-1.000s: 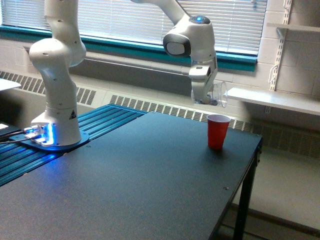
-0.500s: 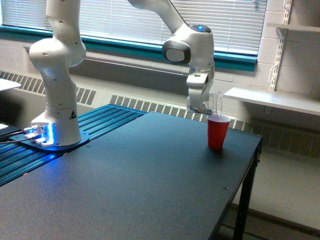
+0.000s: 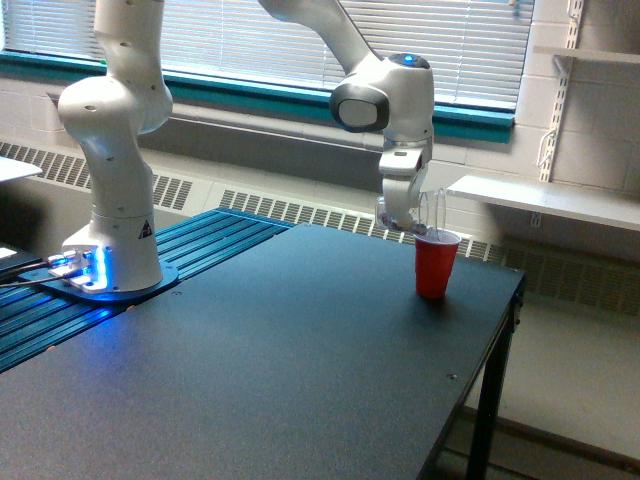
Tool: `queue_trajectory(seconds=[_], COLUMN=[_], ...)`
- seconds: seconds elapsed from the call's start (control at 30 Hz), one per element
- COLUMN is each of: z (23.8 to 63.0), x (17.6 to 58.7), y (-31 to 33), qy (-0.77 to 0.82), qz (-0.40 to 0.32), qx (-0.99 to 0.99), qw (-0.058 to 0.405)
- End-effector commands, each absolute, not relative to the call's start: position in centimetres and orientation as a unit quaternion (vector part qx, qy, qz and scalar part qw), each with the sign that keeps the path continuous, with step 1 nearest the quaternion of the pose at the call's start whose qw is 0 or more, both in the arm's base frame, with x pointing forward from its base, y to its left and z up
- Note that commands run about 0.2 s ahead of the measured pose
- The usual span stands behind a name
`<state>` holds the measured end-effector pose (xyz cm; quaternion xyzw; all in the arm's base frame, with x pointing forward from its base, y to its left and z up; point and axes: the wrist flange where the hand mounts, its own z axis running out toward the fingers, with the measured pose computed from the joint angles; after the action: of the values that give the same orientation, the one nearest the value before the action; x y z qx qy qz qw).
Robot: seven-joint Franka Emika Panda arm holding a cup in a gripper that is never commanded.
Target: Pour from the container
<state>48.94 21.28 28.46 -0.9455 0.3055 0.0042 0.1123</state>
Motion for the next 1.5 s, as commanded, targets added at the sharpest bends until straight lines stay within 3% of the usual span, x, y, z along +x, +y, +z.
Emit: queue_trajectory(seconds=[0.03, 0.43, 0.8, 1.5], z=[28.6, 28.8, 28.2, 29.2], x=[48.0, 49.1, 50.8, 50.0], y=[24.4, 23.9, 22.6, 26.4], qy=[0.276, 0.269, 0.302, 0.267], qz=[-0.002, -0.027, 0.013, -0.013], qx=[-0.957, -0.962, -0.953, -0.963], qw=[0.09, 0.048, 0.007, 0.006])
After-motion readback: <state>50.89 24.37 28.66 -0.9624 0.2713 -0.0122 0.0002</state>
